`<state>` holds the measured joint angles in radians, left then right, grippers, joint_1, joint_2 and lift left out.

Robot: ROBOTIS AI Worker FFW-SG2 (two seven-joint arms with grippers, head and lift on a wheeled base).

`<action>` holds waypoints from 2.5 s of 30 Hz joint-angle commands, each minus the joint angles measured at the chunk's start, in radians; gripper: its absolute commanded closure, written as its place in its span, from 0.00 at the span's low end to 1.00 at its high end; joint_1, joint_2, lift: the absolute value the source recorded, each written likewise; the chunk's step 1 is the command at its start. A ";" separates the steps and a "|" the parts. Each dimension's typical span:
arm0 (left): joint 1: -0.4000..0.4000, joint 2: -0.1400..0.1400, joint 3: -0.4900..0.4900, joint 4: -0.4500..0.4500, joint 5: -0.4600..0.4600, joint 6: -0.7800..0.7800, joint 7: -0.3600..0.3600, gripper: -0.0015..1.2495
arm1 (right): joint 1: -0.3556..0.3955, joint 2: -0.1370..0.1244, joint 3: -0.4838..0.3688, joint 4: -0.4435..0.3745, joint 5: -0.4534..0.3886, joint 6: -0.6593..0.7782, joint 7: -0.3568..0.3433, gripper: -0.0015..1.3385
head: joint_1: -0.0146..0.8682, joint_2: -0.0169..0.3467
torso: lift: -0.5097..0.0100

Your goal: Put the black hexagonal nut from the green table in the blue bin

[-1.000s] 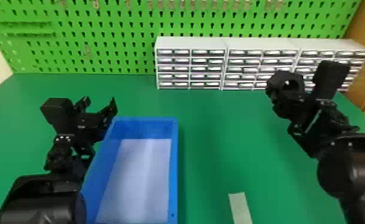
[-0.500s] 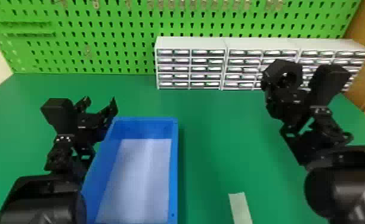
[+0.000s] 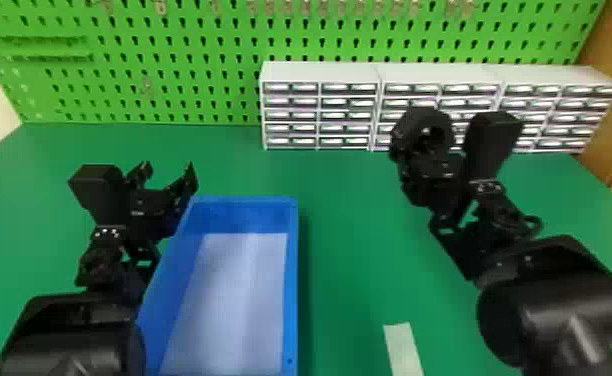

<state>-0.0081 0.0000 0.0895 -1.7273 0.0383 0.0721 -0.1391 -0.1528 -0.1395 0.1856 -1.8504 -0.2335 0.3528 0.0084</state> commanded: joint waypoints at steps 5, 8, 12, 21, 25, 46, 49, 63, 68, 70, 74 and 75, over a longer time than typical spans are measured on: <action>0.000 -0.003 0.000 0.000 0.000 0.000 0.004 0.41 | -0.067 0.009 0.043 0.027 0.000 0.087 0.085 0.84 | 0.79 0.19 | 0.79; -0.001 -0.003 -0.002 0.000 0.000 0.000 0.006 0.41 | -0.088 0.018 0.058 0.042 0.002 0.106 0.120 0.84 | 0.79 0.19 | 0.79; -0.001 -0.003 -0.002 0.000 0.000 0.000 0.006 0.41 | -0.108 0.035 0.075 0.059 -0.001 0.120 0.156 0.84 | 0.79 0.19 | 0.79; -0.001 -0.003 -0.002 0.000 0.000 0.000 0.006 0.41 | -0.154 0.041 0.144 0.112 -0.078 0.138 0.188 0.84 | 0.79 0.19 | 0.79; -0.001 -0.003 0.001 0.000 0.000 0.000 0.006 0.41 | -0.172 0.035 0.180 0.131 -0.104 0.140 0.196 0.84 | 0.79 0.19 | 0.79; -0.001 -0.003 0.007 0.000 -0.002 0.000 0.006 0.41 | -0.248 0.014 0.361 0.227 -0.259 0.140 0.223 0.84 | 0.79 0.19 | 0.79; -0.001 -0.003 0.007 0.000 -0.002 0.000 0.006 0.41 | -0.255 0.012 0.377 0.235 -0.270 0.140 0.225 0.84 | 0.79 0.19 | 0.79; -0.004 -0.003 0.010 0.000 -0.003 0.000 0.006 0.41 | -0.287 0.015 0.463 0.292 -0.320 0.140 0.257 0.84 | 0.79 0.19 | 0.79; -0.006 -0.003 0.010 0.000 -0.003 0.000 0.006 0.41 | -0.292 0.014 0.488 0.306 -0.346 0.140 0.259 0.84 | 0.79 0.19 | 0.79; -0.006 -0.003 0.012 0.000 -0.003 0.000 0.006 0.41 | -0.295 0.014 0.496 0.307 -0.348 0.146 0.259 0.84 | 0.79 0.19 | 0.79; -0.006 -0.003 0.013 0.000 -0.003 0.000 0.006 0.41 | -0.294 0.015 0.500 0.309 -0.349 0.150 0.259 0.83 | 0.79 0.19 | 0.79; -0.006 -0.003 0.012 0.000 -0.003 0.000 0.006 0.41 | -0.294 0.015 0.500 0.310 -0.349 0.153 0.259 0.83 | 0.79 0.19 | 0.79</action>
<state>-0.0138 0.0000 0.1012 -1.7273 0.0353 0.0721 -0.1335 -0.4472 -0.1256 0.6818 -1.5427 -0.5807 0.4990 0.2670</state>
